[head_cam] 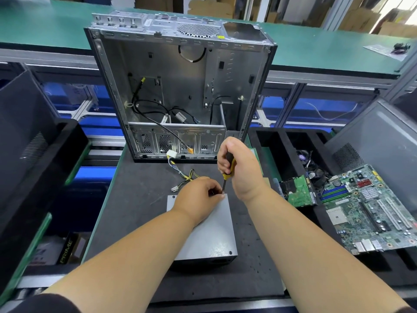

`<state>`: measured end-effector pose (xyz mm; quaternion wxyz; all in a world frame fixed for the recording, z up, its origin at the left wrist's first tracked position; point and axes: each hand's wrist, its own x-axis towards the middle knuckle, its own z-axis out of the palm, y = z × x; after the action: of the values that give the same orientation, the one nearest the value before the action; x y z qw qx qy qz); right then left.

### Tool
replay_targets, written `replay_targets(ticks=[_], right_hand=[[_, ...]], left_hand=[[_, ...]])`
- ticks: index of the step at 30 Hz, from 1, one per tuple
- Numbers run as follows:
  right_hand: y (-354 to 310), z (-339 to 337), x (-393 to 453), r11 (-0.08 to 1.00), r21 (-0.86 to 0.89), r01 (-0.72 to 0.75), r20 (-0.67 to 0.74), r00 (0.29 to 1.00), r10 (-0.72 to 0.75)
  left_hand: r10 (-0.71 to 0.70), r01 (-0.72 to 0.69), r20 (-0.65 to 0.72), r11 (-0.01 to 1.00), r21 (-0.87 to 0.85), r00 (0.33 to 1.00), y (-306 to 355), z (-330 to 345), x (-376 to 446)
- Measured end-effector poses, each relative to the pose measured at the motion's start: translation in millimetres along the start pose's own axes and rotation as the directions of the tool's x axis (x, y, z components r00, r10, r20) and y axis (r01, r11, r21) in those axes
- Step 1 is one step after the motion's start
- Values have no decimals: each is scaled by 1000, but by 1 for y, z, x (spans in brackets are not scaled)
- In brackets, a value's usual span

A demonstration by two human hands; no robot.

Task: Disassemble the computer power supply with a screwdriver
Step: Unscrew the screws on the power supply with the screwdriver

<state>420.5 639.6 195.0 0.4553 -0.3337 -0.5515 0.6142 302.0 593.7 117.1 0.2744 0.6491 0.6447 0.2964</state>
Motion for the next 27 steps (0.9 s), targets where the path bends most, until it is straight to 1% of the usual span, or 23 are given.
replay_targets(ticks=[2,4,7,12,17,19,23,27], right_hand=[[-1,0,0,1000,10,-5,32,999,4],[-1,-2,-1,1000,14,-1,27,1000,1],[-3,-6,-2,1000,2,-9,-34,999,9],[-5,-5,-3,998,-11,-68,-162,985,65],[-1,12,-9,994,-76,-80,-188,980,65],[1,15,-10,998,-42,-56,-187,981,47],[5,11,-11,1000,10,-11,-142,990,13],[-1,8,-6,993,101,-66,-102,992,76]], left_hand=[[0,0,-2,1000,7,1000,0,0,0],[-2,2,-3,1000,9,1000,0,0,0],[-7,7,5,1000,17,1000,0,0,0],[-10,9,3,1000,19,1000,1,0,0],[0,0,7,1000,13,1000,2,0,0],[7,-7,7,1000,21,1000,1,0,0],[11,-11,5,1000,16,1000,0,0,0],[12,-12,2,1000,19,1000,2,-1,-1]])
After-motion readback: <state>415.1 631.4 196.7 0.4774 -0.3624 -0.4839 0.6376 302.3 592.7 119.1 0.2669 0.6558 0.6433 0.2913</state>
